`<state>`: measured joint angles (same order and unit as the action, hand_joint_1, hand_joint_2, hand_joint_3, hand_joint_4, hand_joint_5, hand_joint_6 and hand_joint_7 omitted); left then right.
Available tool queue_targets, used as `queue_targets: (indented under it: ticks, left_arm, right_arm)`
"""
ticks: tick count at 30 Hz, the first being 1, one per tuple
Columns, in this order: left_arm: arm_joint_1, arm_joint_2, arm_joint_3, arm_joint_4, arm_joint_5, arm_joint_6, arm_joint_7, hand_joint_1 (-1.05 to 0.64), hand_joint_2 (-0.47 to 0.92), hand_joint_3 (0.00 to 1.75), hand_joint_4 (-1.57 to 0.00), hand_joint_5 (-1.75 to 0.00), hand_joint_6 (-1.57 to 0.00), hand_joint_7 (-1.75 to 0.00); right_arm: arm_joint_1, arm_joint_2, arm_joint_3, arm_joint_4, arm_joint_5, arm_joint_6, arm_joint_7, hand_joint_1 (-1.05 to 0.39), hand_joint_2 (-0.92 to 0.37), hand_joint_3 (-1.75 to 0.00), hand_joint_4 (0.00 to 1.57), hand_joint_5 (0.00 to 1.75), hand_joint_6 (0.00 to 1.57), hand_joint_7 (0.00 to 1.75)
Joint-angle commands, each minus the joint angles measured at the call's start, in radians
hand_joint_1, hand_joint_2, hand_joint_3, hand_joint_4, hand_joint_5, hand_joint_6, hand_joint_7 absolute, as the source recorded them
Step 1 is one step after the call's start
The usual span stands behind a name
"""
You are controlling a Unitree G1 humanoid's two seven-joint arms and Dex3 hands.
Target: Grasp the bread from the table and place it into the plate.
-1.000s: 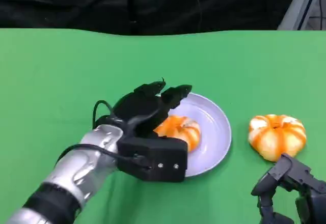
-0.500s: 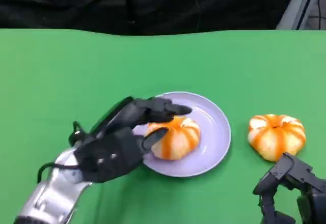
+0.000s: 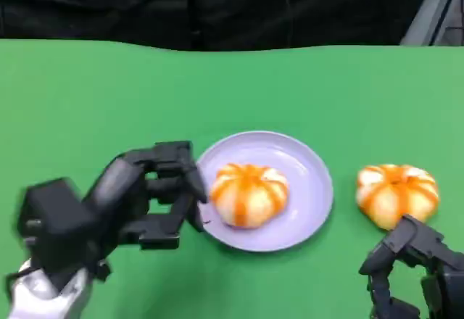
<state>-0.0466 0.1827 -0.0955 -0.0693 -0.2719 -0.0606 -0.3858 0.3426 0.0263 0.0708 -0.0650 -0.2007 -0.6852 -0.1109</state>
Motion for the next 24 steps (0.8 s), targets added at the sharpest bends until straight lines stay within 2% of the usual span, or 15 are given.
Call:
queue_targets:
  ticks: [1,5,12,16,21,24]
  left_arm:
    - [0.147,0.046,0.074,-0.132,-0.156,0.127,-0.073,0.07,0.44,1.64,-0.99,-1.75,-0.87,-1.75]
    - [0.232,0.065,0.124,-0.175,-0.239,0.179,-0.127,0.10,0.46,1.66,-1.02,-1.75,-0.92,-1.75]
    - [0.239,0.061,0.137,-0.187,-0.244,0.199,-0.140,0.10,0.47,1.64,-1.02,-1.75,-0.93,-1.75]
    - [0.298,0.040,0.157,-0.174,-0.236,0.138,-0.152,0.13,0.45,1.74,-1.06,-1.75,-0.97,-1.75]
    - [0.301,0.030,0.165,-0.195,-0.288,0.172,-0.161,0.15,0.47,1.75,-1.08,-1.75,-0.99,-1.75]
    - [0.302,0.033,0.176,-0.214,-0.317,0.203,-0.156,0.11,0.45,1.72,-1.07,-1.75,-0.97,-1.75]
  right_arm:
    - [0.002,-0.007,-0.009,0.006,0.017,-0.008,0.000,-0.13,-0.51,-1.22,0.85,1.75,0.76,1.51]
    - [0.020,-0.003,-0.008,-0.025,0.008,0.031,0.003,-0.14,-0.51,-1.22,0.84,1.75,0.75,1.51]
    - [0.024,-0.004,-0.006,-0.036,0.010,0.045,0.005,-0.14,-0.52,-1.20,0.83,1.75,0.75,1.51]
    - [0.002,-0.015,-0.016,0.007,0.023,0.005,0.007,-0.12,-0.52,-1.20,0.83,1.75,0.75,1.51]
    - [0.012,-0.011,-0.018,-0.003,0.014,0.010,0.004,-0.12,-0.52,-1.19,0.83,1.75,0.75,1.51]
    - [0.002,-0.010,-0.019,0.019,0.016,-0.022,0.000,-0.11,-0.52,-1.20,0.84,1.75,0.75,1.51]
